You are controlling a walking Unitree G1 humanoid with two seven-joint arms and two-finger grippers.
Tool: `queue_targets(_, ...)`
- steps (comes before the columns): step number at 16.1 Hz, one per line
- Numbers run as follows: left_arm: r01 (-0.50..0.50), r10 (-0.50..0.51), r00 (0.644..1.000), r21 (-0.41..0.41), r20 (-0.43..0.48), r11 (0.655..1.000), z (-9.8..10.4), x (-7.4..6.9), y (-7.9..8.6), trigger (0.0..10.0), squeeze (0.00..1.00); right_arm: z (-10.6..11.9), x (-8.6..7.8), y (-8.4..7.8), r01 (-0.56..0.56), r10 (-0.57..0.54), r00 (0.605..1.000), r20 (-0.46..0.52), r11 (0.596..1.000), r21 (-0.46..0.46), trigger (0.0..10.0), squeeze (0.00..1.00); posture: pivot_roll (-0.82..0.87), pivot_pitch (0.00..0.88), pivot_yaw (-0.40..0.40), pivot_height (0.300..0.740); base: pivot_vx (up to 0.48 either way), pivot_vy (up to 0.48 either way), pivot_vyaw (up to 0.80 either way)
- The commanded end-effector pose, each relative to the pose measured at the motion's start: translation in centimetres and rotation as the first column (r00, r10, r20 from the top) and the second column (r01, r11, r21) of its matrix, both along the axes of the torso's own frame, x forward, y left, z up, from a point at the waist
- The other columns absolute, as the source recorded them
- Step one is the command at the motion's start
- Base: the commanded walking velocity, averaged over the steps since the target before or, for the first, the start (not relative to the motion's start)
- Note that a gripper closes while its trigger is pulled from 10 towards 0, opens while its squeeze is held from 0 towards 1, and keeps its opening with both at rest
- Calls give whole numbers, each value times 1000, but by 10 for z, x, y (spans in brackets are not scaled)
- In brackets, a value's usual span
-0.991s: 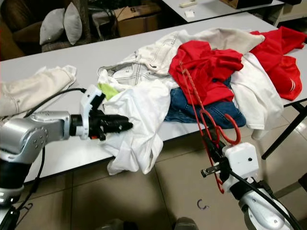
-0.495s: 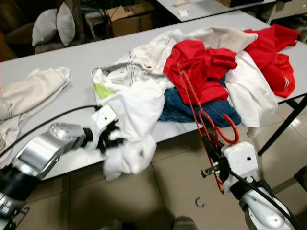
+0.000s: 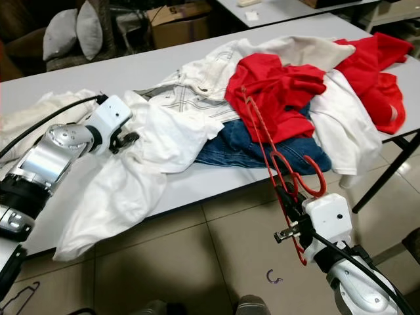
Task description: Hang hanger
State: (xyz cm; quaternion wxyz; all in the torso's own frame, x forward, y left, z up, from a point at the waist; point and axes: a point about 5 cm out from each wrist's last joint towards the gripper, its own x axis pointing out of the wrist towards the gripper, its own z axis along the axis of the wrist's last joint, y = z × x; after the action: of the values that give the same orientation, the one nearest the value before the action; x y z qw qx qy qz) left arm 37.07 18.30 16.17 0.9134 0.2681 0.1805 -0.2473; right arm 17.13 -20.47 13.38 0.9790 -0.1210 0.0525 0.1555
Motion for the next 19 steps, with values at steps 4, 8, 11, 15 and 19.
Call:
queue_targets(4, 142, -194, 974, -359, -115, 923, 18, -14, -7, 10000, 1000, 4, -1, 3, -3, 3, 1000, 17, 1000, 6, 10000, 0, -226, 0, 120, 740, 0, 0, 0)
queue_targets(8, 231, -294, 929, -265, -226, 936, -1, -34, -15, 10000, 1000, 3, 3, 6, -9, 9, 1000, 21, 1000, 17, 10000, 0, -207, 0, 117, 740, 0, 0, 0)
queue_targets(11, 188, -267, 946, -355, -187, 916, 22, -39, -18, 10000, 1000, 3, 1, 5, 4, -5, 1000, 22, 1000, 21, 10000, 0, -213, 0, 131, 740, 0, 0, 0)
queue_targets(15, 182, -323, 932, -556, -165, 811, 48, -42, -14, 10000, 1000, 1, 1, 6, 6, -6, 1000, 19, 1000, 25, 10000, 0, -205, 0, 135, 740, 0, 0, 0)
queue_targets(19, 259, -411, 828, -390, -381, 884, 9, -80, -13, 10000, 1000, 0, 2, 8, 1, -2, 1000, 20, 1000, 31, 10000, 0, -192, 0, 137, 740, 0, 0, 0)
